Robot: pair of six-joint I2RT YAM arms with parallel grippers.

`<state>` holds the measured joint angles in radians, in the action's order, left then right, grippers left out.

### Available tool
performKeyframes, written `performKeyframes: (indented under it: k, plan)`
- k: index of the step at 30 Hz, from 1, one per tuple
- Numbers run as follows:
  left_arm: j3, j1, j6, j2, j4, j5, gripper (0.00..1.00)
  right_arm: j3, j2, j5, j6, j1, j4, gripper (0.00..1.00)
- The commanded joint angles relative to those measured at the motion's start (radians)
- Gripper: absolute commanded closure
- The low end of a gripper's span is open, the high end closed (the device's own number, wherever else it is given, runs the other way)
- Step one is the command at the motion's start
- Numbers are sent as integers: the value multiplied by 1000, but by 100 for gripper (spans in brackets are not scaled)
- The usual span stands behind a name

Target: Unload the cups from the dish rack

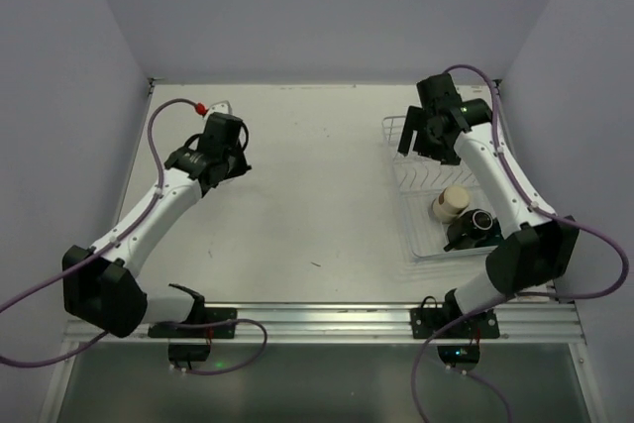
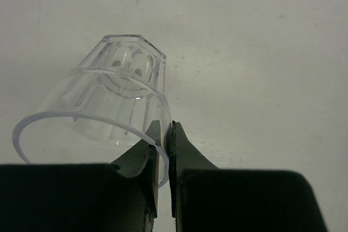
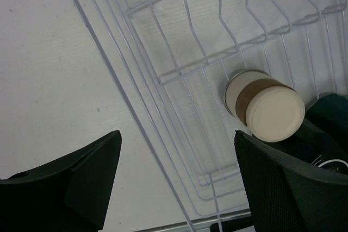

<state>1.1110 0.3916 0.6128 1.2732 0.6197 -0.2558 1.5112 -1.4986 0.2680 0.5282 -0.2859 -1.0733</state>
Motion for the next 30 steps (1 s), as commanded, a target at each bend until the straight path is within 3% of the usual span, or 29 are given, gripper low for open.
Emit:
performKeyframes:
  k: [1,9,17,21,30]
  plan:
    - [64,-46,-38,84,117,-209,100,188,-96,57,-62,24,-16,13]
    - [124,-146,-51,265,149,-241,100,386,-311,1,-120,116,-16,14]
    - [257,-279,-134,399,175,-34,100,446,-477,-6,-149,165,-36,14]
    - [305,-339,-159,452,198,65,100,443,-494,-26,-162,166,-16,14]
    - [398,-390,-168,558,262,130,100,422,-525,-21,-185,168,4,14]
